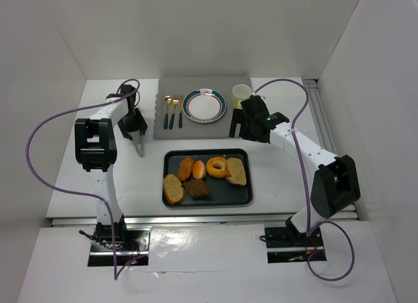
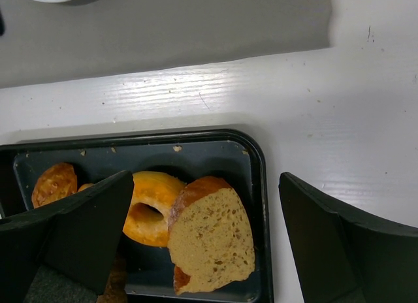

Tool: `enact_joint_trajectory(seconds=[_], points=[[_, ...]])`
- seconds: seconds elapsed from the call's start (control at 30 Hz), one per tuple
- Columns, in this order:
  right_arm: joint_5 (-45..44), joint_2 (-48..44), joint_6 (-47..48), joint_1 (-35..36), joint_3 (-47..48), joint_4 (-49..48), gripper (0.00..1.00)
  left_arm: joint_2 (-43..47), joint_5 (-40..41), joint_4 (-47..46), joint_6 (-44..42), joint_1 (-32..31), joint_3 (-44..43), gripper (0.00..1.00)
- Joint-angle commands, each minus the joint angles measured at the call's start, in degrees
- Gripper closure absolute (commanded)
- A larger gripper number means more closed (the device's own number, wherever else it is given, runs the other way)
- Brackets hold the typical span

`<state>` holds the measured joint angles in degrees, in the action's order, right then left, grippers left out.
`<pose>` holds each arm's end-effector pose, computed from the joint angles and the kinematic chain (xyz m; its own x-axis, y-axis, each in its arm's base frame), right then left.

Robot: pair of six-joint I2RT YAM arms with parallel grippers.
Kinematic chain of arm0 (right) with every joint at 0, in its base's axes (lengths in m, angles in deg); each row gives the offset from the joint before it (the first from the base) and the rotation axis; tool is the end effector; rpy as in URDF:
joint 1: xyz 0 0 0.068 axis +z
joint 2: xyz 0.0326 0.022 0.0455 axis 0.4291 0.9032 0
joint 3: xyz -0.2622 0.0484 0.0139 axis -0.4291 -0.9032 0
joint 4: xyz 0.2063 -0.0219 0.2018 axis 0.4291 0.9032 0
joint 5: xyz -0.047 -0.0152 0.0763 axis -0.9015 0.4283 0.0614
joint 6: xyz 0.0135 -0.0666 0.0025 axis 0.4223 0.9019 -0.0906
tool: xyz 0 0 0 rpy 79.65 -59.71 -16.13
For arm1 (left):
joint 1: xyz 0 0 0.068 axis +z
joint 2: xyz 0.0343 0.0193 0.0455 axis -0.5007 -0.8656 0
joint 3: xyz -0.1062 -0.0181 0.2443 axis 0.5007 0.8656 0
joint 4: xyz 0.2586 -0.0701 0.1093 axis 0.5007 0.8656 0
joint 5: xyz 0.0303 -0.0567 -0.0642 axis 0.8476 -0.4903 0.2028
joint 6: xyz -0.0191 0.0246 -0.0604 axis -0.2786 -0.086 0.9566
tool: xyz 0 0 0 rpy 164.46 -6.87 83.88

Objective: Place the bread

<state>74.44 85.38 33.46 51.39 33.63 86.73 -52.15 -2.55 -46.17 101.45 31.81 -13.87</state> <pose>0.3382 0.1538 0.2420 -0.7790 0.1708 -0.6033 0.0698 0.9798 0.1872 0.4753 0.0239 0.1339 -0.7405 -0.5622 -0.3684 -0.5883 0.8071 -0.0491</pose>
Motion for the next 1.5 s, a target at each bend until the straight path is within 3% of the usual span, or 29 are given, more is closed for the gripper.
enact_joint_trajectory(seconds=[0.0,0.1,0.13,0.33,0.43,0.53,0.73,0.83,0.87,0.9,1.0,1.17,1.33,1.4,1.47], points=[[0.1,-0.7,-0.1,-0.2,0.8,-2.2,0.01,-1.7,-0.5,-1.4,-2.1,1.5,-2.6,0.45],[0.1,-1.3,-0.1,-0.2,0.2,-2.2,0.01,0.7,-0.5,-1.4,-2.6,1.5,-2.0,0.68],[0.1,-1.8,-0.1,-0.2,0.2,-2.2,0.01,1.7,-0.5,-1.4,-2.6,1.5,-2.0,0.85],[0.1,-1.3,-0.1,-0.2,0.8,-2.2,0.01,14.1,-0.5,0.1,-4.3,0.0,0.2,0.88],[0.1,-1.3,-0.1,-0.2,1.4,-1.7,0.01,23.7,-7.2,-2.8,-7.3,-2.1,5.8,0.88],[0.1,-1.3,1.1,-0.2,2.0,-3.0,0.01,30.9,-8.4,-2.2,-9.4,-8.1,9.1,0.87],[-3.2,-0.8,3.8,-2.7,9.6,0.6,0.01,40.3,-5.5,8.2,-10.3,-21.2,13.2,0.84],[-1.3,-3.0,3.8,-4.8,10.3,0.1,0.01,44.8,0.6,13.8,-8.8,-25.5,13.8,0.81],[-0.8,-3.6,3.8,-5.3,10.3,0.1,0.01,46.0,1.8,14.3,-8.3,-26.4,15.4,0.79],[0.6,-4.1,3.8,-5.3,9.8,-0.6,0.01,48.8,1.8,14.3,-8.3,-28.3,16.3,0.69],[3.3,-4.8,3.8,-7.3,9.8,-1.2,0.01,52.6,1.8,14.9,-8.3,-29.4,18.6,0.57],[3.8,-2.2,3.8,-8.7,11.1,-0.5,0.01,53.4,-5.7,15.9,-6.9,-31.0,18.6,0.51],[5.4,-2.0,3.8,-8.7,11.8,-0.5,0.01,51.2,-6.5,18.6,-5.8,-33.4,18.6,0.49],[5.4,-2.0,3.8,-8.7,11.3,-0.5,0.01,51.2,-7.2,18.7,-5.8,-33.4,18.6,0.44],[5.4,-2.6,3.8,-8.7,11.3,-0.5,0.01,51.2,-8.1,19.2,-5.8,-33.4,19.3,0.33]])
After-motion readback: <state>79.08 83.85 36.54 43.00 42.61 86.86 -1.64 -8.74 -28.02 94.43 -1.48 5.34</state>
